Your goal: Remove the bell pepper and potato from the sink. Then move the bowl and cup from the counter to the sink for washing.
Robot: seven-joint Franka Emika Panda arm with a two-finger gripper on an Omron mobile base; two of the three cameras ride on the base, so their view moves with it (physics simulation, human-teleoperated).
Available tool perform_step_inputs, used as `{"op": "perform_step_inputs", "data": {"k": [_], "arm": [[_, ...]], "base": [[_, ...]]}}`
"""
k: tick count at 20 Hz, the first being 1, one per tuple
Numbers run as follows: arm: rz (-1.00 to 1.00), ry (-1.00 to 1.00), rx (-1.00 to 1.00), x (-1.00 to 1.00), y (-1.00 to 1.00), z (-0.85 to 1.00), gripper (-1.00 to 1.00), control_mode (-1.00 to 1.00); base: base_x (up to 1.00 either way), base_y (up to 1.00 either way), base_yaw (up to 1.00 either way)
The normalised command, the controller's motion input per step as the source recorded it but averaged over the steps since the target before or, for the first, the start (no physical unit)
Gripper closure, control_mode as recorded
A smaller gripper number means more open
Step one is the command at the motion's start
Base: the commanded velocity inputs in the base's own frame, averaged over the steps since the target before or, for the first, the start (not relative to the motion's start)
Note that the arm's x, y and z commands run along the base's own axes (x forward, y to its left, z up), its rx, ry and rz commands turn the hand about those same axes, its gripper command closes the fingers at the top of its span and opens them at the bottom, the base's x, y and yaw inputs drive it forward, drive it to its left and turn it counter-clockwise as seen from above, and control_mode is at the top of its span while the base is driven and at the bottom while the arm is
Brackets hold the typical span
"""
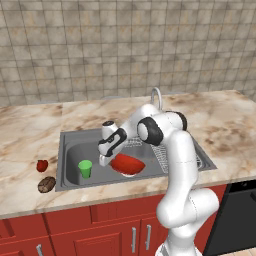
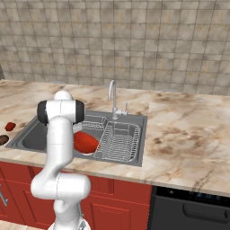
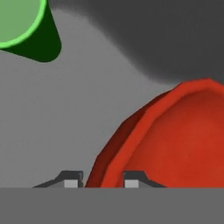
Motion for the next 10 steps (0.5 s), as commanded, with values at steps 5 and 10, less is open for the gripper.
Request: {"op": "perform_step_inputs", "data": {"k": [5,10], "arm": [[-0.03,0.01,0.0,0.0,0.0,-0.23,1.0,-1.0],[-0.04,0.03,0.0,0.0,0.0,-0.23,1.0,-1.0]], "base": [[0.0,0.0,0.0],[0.0,0.0,0.0]]}}
